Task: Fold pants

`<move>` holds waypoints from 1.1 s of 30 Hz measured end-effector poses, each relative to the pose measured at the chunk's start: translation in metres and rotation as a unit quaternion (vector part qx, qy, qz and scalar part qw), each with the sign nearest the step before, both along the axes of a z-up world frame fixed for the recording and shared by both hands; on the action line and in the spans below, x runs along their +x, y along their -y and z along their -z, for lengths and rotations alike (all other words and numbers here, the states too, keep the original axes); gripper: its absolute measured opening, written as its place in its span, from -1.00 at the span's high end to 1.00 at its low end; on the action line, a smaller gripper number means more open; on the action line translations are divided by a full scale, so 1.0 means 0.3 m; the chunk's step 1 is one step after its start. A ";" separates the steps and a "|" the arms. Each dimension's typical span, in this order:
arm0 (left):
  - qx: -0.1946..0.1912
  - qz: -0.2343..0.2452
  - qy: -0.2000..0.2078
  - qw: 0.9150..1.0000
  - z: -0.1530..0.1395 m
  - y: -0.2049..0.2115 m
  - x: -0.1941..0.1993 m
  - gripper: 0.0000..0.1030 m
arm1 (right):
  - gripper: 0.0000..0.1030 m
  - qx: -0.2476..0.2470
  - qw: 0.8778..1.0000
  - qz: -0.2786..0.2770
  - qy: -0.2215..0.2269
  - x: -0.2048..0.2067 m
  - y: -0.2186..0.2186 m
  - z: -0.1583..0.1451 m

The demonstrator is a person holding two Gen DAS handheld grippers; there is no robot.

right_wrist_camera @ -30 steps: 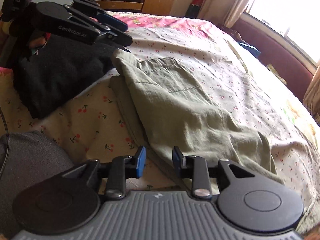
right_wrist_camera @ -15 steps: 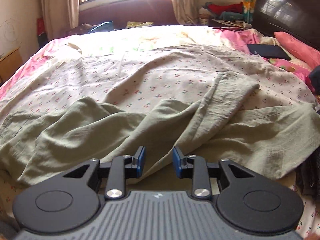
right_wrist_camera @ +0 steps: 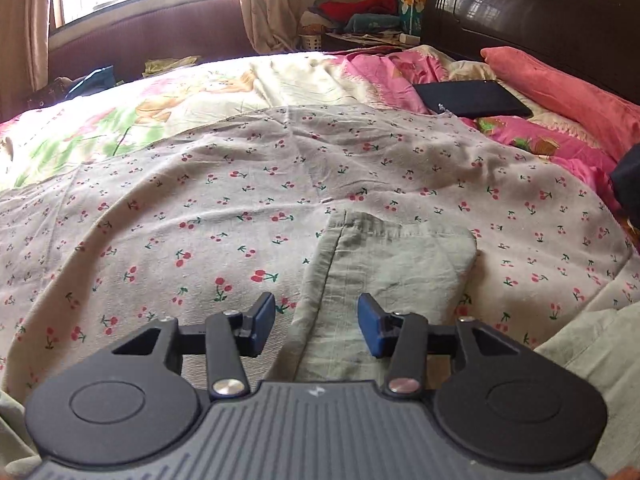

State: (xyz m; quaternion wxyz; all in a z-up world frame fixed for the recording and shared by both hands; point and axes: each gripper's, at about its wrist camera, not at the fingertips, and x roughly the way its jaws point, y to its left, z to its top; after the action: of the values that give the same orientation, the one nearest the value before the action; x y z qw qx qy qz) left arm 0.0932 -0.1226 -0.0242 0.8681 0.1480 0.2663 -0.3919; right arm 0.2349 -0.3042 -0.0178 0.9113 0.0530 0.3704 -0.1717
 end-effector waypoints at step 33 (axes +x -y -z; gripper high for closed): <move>0.115 0.088 0.041 0.989 0.016 0.245 -0.189 0.03 | 0.77 0.287 0.919 0.154 0.221 -0.819 0.581 -0.021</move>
State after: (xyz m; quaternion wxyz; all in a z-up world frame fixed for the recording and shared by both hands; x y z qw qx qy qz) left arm 0.0366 -0.1961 -0.0290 0.8178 0.2851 0.2597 -0.4272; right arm -0.0109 -0.4784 -0.0116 0.8779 0.4051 0.1807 -0.1801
